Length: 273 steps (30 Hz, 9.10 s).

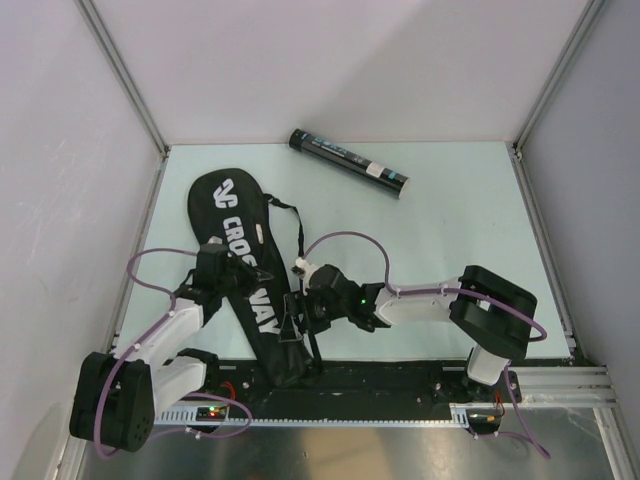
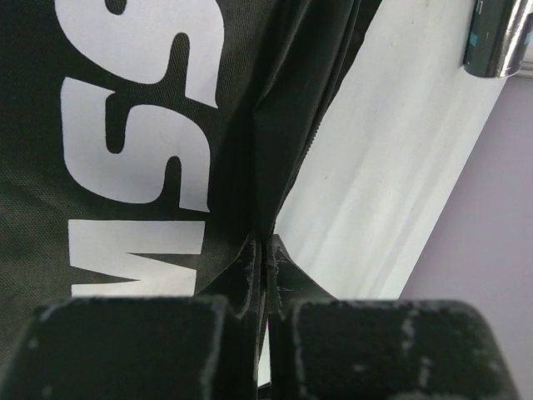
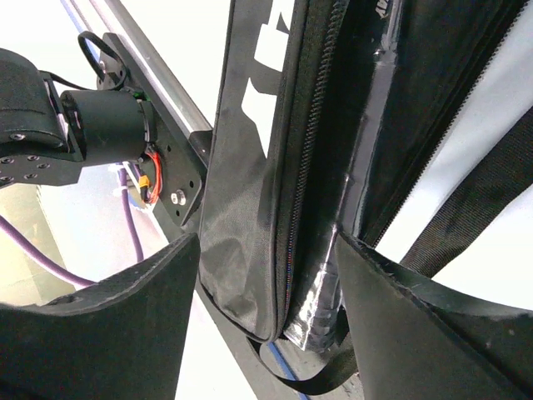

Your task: Pack up the badminton gear

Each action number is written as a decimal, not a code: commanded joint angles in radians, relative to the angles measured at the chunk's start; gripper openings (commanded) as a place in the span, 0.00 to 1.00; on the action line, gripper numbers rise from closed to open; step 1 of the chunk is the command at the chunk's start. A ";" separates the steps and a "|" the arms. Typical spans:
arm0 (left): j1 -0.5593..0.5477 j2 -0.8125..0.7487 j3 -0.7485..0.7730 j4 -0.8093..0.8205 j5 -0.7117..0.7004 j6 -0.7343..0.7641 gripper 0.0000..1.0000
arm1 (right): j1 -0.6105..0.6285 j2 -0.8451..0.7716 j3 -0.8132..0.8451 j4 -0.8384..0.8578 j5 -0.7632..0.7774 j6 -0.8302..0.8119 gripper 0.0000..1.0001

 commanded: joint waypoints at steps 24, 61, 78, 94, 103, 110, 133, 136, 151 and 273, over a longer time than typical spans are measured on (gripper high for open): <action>-0.015 0.027 0.006 0.078 -0.001 -0.021 0.00 | 0.078 0.053 0.004 0.009 0.232 0.031 0.01; -0.010 -0.077 0.104 -0.060 -0.099 0.135 0.54 | -0.058 -0.049 -0.020 0.025 0.274 -0.020 0.65; 0.098 -0.201 0.153 -0.242 -0.135 0.349 0.85 | -0.167 0.290 0.353 -0.089 0.217 -0.158 0.69; 0.158 -0.210 0.164 -0.261 -0.123 0.344 0.84 | -0.167 0.381 0.436 -0.177 0.242 -0.197 0.13; 0.177 -0.104 0.284 -0.269 -0.081 0.304 0.84 | -0.181 0.204 0.425 -0.288 0.367 -0.449 0.00; 0.180 0.043 0.464 -0.292 -0.190 0.368 0.82 | -0.159 0.072 0.389 -0.375 0.605 -0.751 0.00; 0.276 0.291 0.842 -0.465 -0.382 0.295 0.82 | 0.201 0.020 0.119 -0.250 1.280 -0.978 0.00; 0.289 0.299 0.842 -0.492 -0.358 0.286 0.83 | 0.287 0.076 0.116 -0.292 1.306 -0.900 0.00; 0.287 0.356 0.652 -0.472 -0.077 0.337 0.80 | 0.154 -0.084 0.085 -0.373 0.765 -0.575 0.52; 0.465 0.180 0.483 -0.413 0.054 0.287 0.81 | -0.011 -0.008 0.029 0.062 0.809 -1.362 0.00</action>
